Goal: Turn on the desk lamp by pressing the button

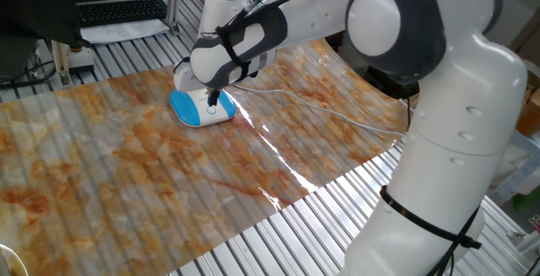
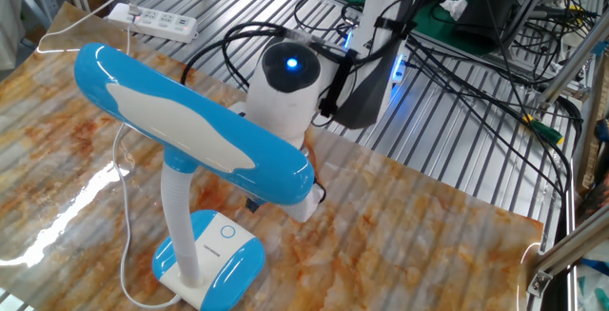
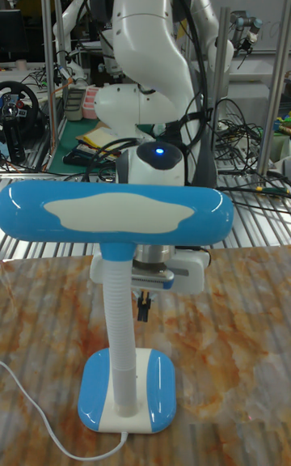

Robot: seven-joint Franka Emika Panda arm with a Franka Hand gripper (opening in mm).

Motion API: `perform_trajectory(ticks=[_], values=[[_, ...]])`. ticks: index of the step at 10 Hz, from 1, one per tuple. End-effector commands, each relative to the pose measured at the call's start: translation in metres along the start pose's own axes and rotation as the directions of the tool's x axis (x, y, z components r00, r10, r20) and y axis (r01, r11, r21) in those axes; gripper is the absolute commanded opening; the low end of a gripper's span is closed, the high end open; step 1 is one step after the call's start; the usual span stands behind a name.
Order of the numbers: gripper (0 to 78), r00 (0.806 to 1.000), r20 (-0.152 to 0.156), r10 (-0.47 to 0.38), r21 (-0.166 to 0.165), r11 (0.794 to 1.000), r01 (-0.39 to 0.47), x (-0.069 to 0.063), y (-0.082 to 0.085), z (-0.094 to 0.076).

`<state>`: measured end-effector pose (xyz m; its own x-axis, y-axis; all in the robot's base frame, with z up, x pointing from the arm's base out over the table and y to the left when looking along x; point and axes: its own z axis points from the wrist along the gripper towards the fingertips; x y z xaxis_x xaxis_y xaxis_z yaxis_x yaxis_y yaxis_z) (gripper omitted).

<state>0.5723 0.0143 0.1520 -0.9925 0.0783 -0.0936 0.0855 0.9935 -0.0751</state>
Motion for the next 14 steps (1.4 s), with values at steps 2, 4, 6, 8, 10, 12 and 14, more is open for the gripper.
perform_trajectory(ticks=[2,4,6,8,10,12,14], values=[[0.0,1.000,0.000,-0.012,-0.004,1.000,0.012,-0.012,-0.010,0.011],[0.0,1.000,-0.003,-0.019,-0.013,1.000,0.019,-0.016,-0.018,0.018],[0.0,1.000,-0.004,-0.007,-0.018,1.000,0.007,-0.018,-0.017,0.030],[0.0,1.000,0.001,-0.007,-0.019,1.000,0.007,-0.017,-0.016,0.038],[0.0,1.000,0.005,-0.010,-0.019,1.000,0.010,-0.017,-0.015,0.041],[0.0,1.000,0.010,-0.003,-0.020,1.000,0.003,-0.017,-0.015,0.042],[0.0,1.000,0.015,0.006,-0.021,1.000,-0.006,-0.017,-0.016,0.043]])
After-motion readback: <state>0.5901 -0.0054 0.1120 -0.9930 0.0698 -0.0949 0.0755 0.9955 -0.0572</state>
